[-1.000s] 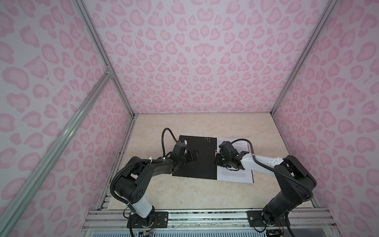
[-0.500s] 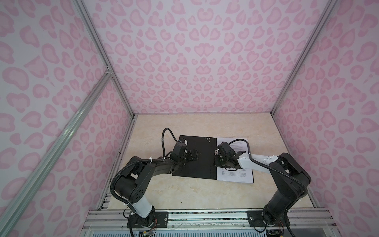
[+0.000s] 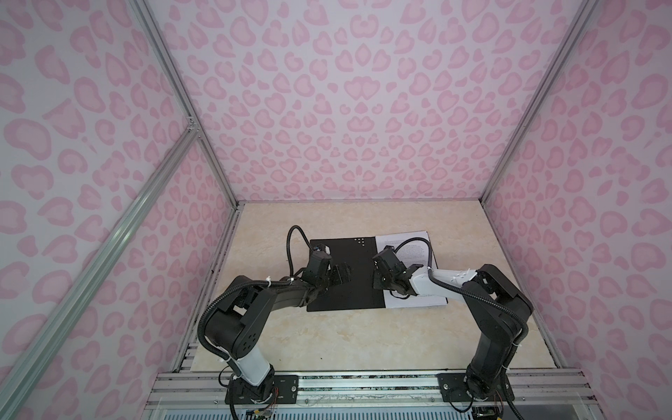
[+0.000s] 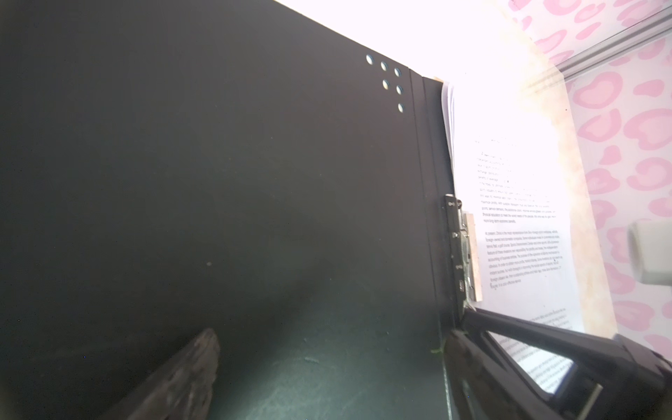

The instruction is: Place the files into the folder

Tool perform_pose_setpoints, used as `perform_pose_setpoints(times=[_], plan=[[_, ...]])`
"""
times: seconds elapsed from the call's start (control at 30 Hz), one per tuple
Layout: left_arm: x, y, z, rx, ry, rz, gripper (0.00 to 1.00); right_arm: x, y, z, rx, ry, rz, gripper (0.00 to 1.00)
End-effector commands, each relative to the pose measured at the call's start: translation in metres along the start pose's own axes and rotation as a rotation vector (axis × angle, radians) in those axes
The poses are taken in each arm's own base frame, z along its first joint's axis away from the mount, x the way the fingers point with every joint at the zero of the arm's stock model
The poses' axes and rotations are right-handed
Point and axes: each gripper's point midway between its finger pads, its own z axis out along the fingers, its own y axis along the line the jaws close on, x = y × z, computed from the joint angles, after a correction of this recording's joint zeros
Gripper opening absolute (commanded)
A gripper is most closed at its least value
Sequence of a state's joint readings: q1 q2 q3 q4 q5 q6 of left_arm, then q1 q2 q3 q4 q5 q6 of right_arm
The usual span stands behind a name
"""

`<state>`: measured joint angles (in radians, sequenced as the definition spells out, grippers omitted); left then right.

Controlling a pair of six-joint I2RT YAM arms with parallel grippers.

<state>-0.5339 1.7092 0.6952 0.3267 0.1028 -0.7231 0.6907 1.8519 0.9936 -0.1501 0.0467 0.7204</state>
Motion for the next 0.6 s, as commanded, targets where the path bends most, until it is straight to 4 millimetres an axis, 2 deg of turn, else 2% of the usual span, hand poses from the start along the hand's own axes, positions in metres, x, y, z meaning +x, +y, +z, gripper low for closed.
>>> perform_pose_setpoints(times=[0.0,0.07,0.17,0.33,0.57], plan=[[0.098,0.066,-0.015,-0.256,0.375,-0.111,0.99,0.068,-0.013,0.003,-0.012,0.325,-0.023,0.0],[0.098,0.066,-0.014,-0.258,0.378,-0.113,0.99,0.055,0.004,0.0,-0.091,0.314,-0.007,0.0],[0.098,0.065,-0.014,-0.254,0.378,-0.113,0.99,0.037,0.019,-0.006,-0.167,0.296,0.012,0.0],[0.099,0.064,-0.014,-0.252,0.382,-0.114,0.98,0.02,0.03,-0.014,-0.262,0.287,0.047,0.0],[0.099,0.064,-0.013,-0.251,0.382,-0.115,0.98,0.01,0.036,-0.027,-0.284,0.254,0.037,0.0]])
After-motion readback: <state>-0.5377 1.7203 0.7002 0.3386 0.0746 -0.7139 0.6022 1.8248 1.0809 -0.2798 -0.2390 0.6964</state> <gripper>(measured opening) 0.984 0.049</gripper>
